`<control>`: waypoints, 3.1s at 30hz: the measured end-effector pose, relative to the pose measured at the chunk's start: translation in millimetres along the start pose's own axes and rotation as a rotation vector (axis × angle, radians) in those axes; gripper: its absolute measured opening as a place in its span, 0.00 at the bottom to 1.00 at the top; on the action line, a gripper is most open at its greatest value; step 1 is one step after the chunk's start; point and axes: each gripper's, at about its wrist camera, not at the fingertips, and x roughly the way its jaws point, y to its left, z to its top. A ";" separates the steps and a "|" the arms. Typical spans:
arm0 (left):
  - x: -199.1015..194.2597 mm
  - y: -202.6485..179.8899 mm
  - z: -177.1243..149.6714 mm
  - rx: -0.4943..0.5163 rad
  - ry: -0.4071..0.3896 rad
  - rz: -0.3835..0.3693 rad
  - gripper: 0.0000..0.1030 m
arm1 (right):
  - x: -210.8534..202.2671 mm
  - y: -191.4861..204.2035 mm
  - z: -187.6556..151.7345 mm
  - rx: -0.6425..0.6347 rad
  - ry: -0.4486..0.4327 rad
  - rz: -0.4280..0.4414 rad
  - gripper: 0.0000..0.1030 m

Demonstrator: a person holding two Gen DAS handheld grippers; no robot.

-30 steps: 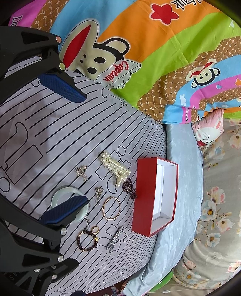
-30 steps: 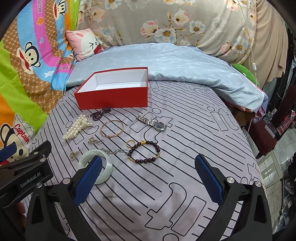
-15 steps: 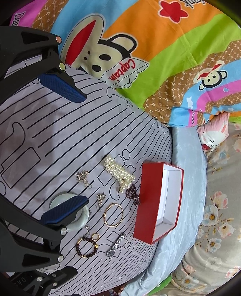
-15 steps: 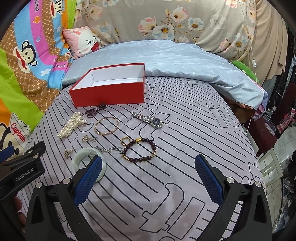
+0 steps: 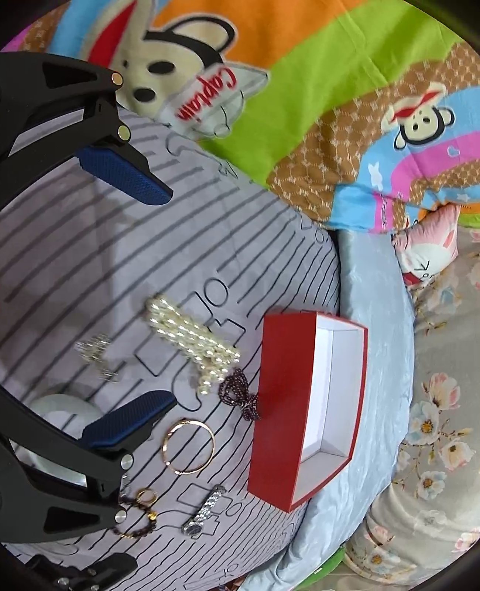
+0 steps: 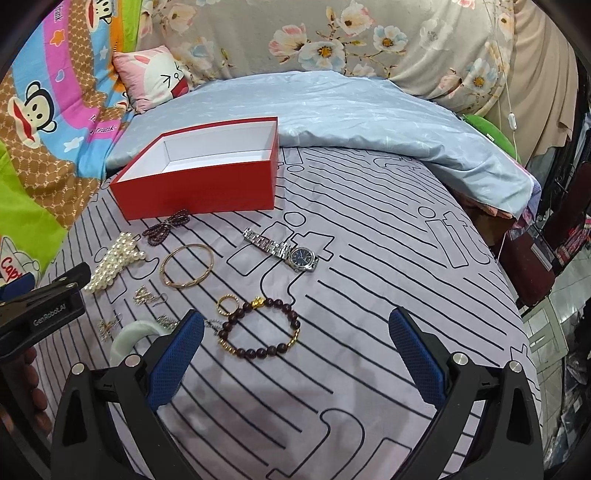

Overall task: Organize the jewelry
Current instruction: 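Move the left gripper to the pearl bracelet while the right gripper approaches the silver watch, then close the left gripper on the pearl bracelet while the right gripper grasps the silver watch, then lower pearls into the red box with left gripper while right gripper drops the watch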

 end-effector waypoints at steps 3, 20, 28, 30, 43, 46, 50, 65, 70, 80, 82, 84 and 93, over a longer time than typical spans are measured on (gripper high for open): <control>14.2 -5.2 2.5 0.004 0.025 -0.024 0.89 | 8.5 0.3 4.8 -0.001 0.005 -0.001 0.95; 65.2 -12.6 -7.4 -0.015 0.173 -0.114 0.54 | 40.6 3.3 16.4 -0.007 0.038 0.013 0.94; 65.4 -16.0 -11.0 -0.010 0.174 -0.138 0.36 | 49.3 3.4 14.9 -0.015 0.054 0.019 0.90; 65.0 -16.8 -11.6 -0.010 0.173 -0.146 0.35 | 52.8 2.8 15.2 -0.020 0.062 0.019 0.85; 45.5 -15.4 -3.6 -0.023 0.135 -0.191 0.27 | 87.3 -19.6 42.5 -0.040 0.105 0.123 0.65; 42.4 -14.7 -1.8 -0.029 0.131 -0.193 0.27 | 94.3 -15.0 48.1 -0.077 0.104 0.131 0.63; 41.3 -14.1 -0.1 -0.039 0.127 -0.190 0.27 | 103.1 -4.7 51.8 -0.134 0.111 0.140 0.54; 42.2 -15.7 -0.1 -0.040 0.129 -0.198 0.27 | 97.8 -3.1 40.8 -0.149 0.129 0.173 0.27; 40.5 -16.5 -1.1 -0.038 0.128 -0.200 0.27 | 94.0 -6.8 37.2 -0.118 0.134 0.187 0.22; 26.7 -16.5 1.7 -0.034 0.109 -0.214 0.27 | 74.3 -7.8 42.0 -0.073 0.095 0.203 0.22; 23.5 -16.0 3.4 -0.032 0.103 -0.218 0.27 | 68.7 -7.3 46.2 -0.070 0.082 0.202 0.22; 19.3 -15.7 7.2 -0.030 0.095 -0.225 0.27 | 61.1 -7.1 50.5 -0.067 0.067 0.208 0.22; 0.5 -16.6 41.5 -0.013 0.032 -0.258 0.27 | 25.0 -2.1 92.2 -0.076 -0.034 0.226 0.22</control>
